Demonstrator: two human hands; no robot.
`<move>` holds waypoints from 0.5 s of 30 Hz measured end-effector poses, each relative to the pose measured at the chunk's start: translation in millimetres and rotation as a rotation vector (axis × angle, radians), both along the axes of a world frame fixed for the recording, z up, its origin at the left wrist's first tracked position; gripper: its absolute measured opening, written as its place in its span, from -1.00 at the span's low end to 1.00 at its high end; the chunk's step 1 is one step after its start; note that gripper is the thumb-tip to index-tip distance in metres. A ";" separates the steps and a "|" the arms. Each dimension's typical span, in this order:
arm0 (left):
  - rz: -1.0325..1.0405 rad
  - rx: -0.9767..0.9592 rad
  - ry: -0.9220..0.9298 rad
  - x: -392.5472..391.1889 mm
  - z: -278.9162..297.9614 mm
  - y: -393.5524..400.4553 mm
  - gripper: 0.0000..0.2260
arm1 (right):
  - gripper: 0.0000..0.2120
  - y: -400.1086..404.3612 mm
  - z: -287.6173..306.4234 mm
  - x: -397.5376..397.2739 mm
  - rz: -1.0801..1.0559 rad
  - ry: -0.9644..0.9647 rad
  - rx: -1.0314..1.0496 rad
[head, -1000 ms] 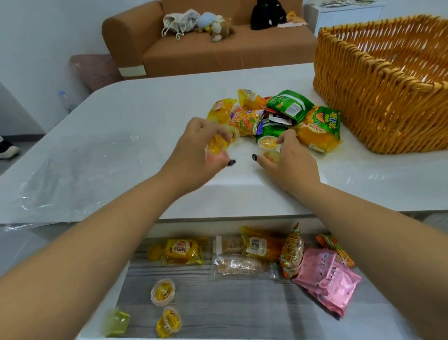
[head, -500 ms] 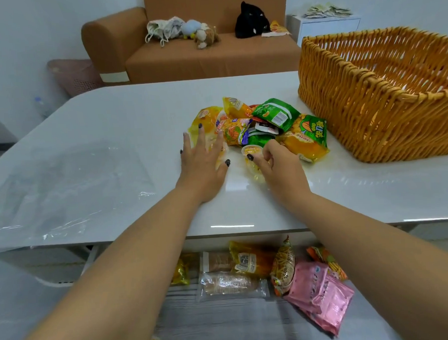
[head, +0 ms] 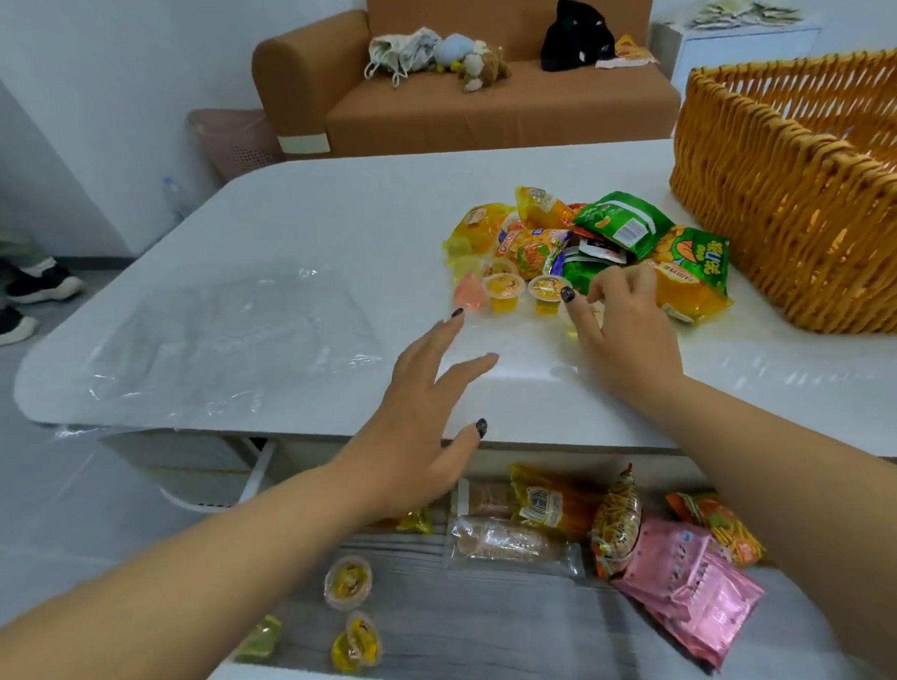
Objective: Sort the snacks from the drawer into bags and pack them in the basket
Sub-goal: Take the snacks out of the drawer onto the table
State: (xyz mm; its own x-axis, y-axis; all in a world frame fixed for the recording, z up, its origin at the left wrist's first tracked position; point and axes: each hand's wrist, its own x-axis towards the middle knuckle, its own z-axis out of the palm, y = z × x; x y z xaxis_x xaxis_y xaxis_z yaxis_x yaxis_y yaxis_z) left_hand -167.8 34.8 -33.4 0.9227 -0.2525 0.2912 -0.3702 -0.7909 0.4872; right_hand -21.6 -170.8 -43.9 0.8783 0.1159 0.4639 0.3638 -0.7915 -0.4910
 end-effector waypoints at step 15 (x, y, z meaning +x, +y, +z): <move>0.116 0.658 1.211 -69.1 -34.9 117.2 -0.30 | -0.60 108.3 -58.7 -190.1 1.098 0.184 -0.436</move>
State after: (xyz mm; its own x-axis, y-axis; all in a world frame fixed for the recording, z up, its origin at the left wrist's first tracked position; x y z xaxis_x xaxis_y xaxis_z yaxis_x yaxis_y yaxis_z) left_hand -236.9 152.1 -68.3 0.5368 0.0653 -0.8412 0.0944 -0.9954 -0.0170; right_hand -211.8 -62.5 -102.6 0.2608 0.9623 0.0772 0.9023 -0.2145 -0.3741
